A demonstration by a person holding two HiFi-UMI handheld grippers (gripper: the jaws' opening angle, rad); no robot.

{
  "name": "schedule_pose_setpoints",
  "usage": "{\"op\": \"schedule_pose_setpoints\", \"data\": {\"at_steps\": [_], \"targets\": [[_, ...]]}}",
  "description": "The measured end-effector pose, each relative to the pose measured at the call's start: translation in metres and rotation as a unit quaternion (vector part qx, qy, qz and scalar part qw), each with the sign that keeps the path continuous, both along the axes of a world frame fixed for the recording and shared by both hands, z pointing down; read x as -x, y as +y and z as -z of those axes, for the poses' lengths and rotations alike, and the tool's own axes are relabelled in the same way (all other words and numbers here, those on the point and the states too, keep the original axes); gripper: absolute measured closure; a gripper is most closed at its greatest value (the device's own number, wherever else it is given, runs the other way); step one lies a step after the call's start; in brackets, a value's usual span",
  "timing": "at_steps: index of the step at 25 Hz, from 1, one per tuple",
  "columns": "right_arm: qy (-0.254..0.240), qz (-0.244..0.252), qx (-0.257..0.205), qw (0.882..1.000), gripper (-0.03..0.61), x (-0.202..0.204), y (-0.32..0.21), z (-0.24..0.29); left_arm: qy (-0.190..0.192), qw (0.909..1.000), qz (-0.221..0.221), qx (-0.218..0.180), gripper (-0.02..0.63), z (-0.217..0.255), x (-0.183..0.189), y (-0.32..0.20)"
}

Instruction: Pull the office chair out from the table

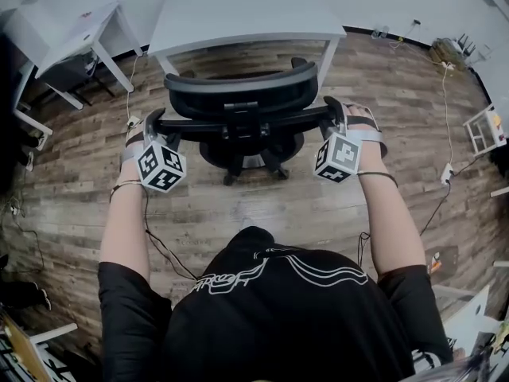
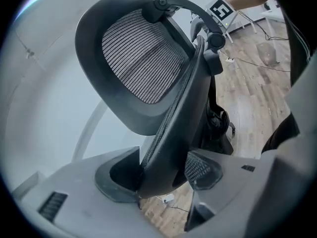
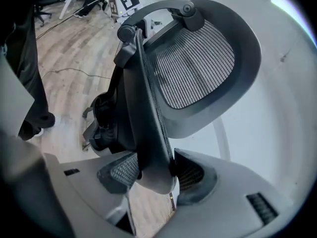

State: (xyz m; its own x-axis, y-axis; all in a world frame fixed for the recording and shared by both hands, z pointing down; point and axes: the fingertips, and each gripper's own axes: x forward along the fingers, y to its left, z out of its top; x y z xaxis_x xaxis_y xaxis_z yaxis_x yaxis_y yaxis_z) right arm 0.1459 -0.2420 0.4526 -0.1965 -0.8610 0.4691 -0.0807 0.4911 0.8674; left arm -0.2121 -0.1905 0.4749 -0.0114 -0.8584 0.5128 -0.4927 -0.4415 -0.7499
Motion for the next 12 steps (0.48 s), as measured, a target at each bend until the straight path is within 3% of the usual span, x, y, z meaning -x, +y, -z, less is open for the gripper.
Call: {"op": "schedule_pose_setpoints", "data": {"at_steps": [12], "targets": [[-0.012,0.022,-0.004,1.000,0.348,-0.002,0.076,-0.001,0.004,1.0000,0.005,-0.001,0.377,-0.002,-0.005,0.082]]}}
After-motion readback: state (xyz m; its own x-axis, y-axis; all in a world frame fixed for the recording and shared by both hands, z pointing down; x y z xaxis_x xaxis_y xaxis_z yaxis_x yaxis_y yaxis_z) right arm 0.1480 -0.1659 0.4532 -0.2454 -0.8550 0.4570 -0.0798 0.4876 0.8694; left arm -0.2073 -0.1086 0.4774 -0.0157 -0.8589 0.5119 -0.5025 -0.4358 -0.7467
